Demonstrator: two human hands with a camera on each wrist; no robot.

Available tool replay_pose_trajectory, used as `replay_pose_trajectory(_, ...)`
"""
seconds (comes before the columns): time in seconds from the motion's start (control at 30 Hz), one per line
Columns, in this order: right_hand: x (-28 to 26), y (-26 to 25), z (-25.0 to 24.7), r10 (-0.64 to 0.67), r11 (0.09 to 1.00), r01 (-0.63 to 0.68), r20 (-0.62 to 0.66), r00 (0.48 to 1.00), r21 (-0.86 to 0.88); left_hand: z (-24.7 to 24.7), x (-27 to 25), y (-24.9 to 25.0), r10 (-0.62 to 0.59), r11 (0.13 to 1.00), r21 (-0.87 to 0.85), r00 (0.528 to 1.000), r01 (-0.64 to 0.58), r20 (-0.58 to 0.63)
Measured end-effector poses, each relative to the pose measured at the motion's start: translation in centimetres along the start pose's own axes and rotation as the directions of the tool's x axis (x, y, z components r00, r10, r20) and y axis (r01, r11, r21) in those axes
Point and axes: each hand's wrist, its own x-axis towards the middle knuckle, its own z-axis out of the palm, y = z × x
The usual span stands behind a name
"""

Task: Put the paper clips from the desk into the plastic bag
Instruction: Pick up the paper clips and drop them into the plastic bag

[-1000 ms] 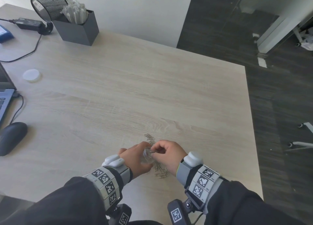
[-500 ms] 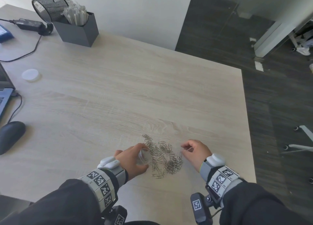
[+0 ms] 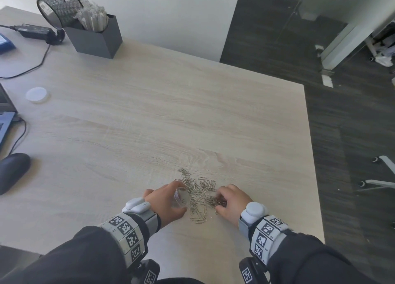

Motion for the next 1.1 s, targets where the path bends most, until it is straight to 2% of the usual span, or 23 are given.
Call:
replay_pose_trajectory(0.17,0.5,-0.6,-0.3,0.014,0.997,-0.011,-0.04,0.999,0.073,0.1,-0.1,0.2,0.003,1.0,0.008,1.0,-0.003,-0.017)
replay_pose_trajectory(0.33,0.3,-0.6,-0.7,0.127,0.966,-0.108,-0.066,0.99,0.233,0.3,-0.1,-0.2,-0.011,1.0,-0.003,1.0,0.011,-0.007)
replay_pose_trajectory(0.43,0.0,-0.7,-1.1,0.143,0.929,-0.104,-0.085,0.986,0.356,0.4,-0.1,0.0,-0.014,1.0,-0.002,1.0,0.014,-0.004)
replay_pose_trajectory(0.67,-0.7,-4.2,-1.4,0.015,0.873,0.053,-0.135,0.991,0.485,1.3,0.2,-0.4,-0.053,0.999,0.001,0.999,0.053,0.003)
replay_pose_trajectory(0.8,-0.8,-6.6,-1.3,-0.187,0.927,0.222,-0.141,0.972,0.302,1.0,0.0,0.0,-0.021,1.0,0.023,1.0,0.021,0.003)
replay_pose_trajectory(0.9,-0.7,-7.6,-1.0,-0.27,0.924,0.296,-0.137,0.953,0.244,0.6,-0.5,0.6,0.013,0.999,0.034,1.0,-0.014,0.018)
replay_pose_trajectory(1.0,-1.1,-8.1,-1.1,-0.291,0.904,0.314,-0.12,0.949,0.292,0.7,-0.7,0.5,0.016,0.999,0.03,0.999,-0.017,0.039)
replay_pose_trajectory(1.1,-1.0,-7.5,-1.4,-0.211,0.907,0.25,-0.148,0.966,0.339,1.0,-0.7,-0.3,0.01,1.0,0.01,0.999,-0.01,0.04)
